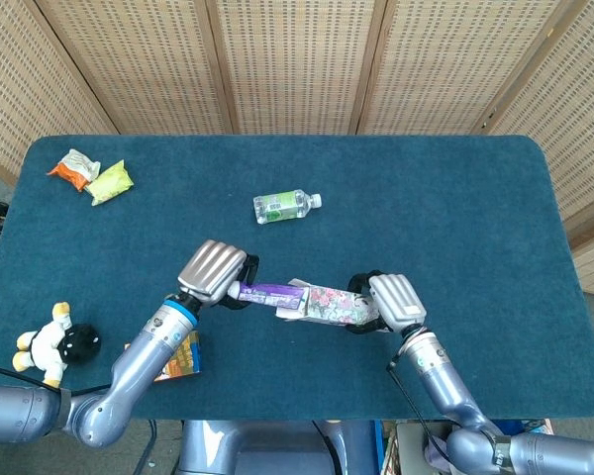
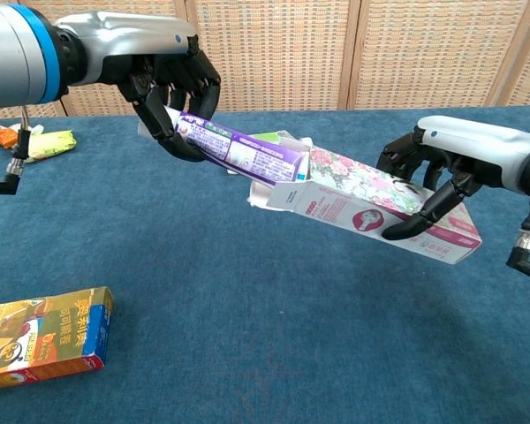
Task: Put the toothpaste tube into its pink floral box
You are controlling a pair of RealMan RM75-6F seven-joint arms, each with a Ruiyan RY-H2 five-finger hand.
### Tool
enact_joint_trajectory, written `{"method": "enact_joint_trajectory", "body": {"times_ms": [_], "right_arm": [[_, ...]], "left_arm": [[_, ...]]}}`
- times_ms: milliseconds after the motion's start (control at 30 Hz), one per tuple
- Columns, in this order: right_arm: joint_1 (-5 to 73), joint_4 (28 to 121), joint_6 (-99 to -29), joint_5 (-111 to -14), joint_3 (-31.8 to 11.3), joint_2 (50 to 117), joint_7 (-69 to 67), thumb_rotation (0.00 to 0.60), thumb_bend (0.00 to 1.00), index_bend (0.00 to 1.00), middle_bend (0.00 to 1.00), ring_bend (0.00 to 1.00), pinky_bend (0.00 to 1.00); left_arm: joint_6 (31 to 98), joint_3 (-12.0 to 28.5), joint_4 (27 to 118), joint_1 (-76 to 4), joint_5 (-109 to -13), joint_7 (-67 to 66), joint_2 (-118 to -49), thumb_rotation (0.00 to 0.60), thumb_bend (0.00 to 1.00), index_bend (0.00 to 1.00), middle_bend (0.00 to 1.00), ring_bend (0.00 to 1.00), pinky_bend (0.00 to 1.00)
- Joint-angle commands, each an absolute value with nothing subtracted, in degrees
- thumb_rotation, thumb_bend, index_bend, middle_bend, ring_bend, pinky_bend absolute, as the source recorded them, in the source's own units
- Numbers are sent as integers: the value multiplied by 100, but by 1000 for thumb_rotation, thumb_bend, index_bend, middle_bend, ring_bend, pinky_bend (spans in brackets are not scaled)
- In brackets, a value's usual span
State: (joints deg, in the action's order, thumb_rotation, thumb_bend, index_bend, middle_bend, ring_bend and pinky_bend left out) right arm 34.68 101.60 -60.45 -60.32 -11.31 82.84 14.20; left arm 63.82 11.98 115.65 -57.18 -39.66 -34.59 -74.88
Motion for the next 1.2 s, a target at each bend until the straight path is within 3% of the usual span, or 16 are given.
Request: {"method": "enact_joint_trajectory", "body": {"times_ms": [33, 300, 533, 1033, 1200], "right_arm": [[3470, 10204, -6030, -6015, -1143, 8274, 1374, 600, 0, 564, 484, 372, 476], [3484, 10277, -5986, -6091, -1132, 8238, 1243, 600, 0, 564, 484, 372, 476], [3460, 10293, -6000, -6156, -1163, 8255, 1013, 600, 0, 568, 486, 372, 476], [3300, 10631, -5830, -5926, -1488, 8190, -209, 600, 0, 573, 491, 372, 476], [3238, 10784, -5730, -5954, -1610, 8105, -717, 600, 0, 575, 492, 372, 476]], "left_arm": [[6405, 1170, 11523, -5705, -4061, -3408, -7576, 600, 228, 760, 652, 582, 549], [6422, 1130, 11406, -5712, -4182, -3352, -7805, 600, 228, 760, 652, 582, 549], [6546, 1084, 11302, -5727, -4429, -3469, -7949, 600, 228, 760, 594, 532, 509], [6841, 1205, 10898, -5923, -5259, -3956, -8378, 600, 228, 760, 543, 477, 457], [6926, 1367, 10961, -6053, -5294, -4240, -8421, 600, 228, 714, 448, 390, 395]]}}
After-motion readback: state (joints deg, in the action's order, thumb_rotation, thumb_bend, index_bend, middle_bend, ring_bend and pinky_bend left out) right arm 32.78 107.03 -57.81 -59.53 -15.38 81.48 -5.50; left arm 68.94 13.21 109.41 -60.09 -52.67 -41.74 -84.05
